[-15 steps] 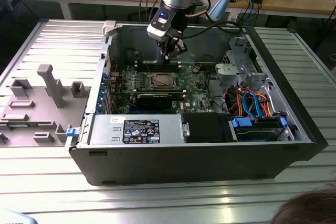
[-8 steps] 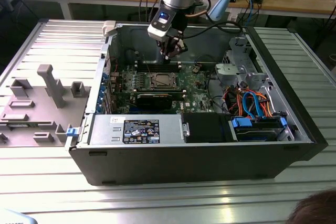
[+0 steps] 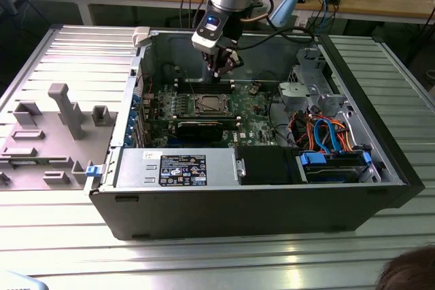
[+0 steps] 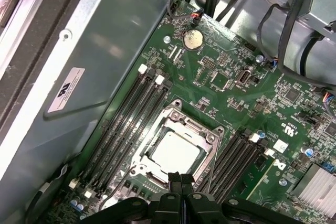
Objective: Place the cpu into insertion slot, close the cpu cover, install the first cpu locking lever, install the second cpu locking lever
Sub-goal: 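Install the first cpu locking lever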
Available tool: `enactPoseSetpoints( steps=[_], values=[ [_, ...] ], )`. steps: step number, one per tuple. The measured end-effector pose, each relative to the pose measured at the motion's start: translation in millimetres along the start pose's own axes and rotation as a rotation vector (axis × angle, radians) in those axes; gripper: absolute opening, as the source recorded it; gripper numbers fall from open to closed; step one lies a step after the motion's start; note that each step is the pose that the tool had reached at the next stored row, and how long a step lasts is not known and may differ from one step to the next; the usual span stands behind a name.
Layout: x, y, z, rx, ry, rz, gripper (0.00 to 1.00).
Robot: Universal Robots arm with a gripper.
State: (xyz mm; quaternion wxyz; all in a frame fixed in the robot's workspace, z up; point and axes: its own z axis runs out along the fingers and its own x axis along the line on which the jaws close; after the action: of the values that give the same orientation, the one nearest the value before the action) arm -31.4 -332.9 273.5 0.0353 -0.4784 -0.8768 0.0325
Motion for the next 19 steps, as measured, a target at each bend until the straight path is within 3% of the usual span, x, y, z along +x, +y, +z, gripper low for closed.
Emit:
enactPoseSetpoints(
  steps=[19],
  values=[
    [0.0,0.0,0.0,0.0016,-0.0046,-0.051,0.11]
  ],
)
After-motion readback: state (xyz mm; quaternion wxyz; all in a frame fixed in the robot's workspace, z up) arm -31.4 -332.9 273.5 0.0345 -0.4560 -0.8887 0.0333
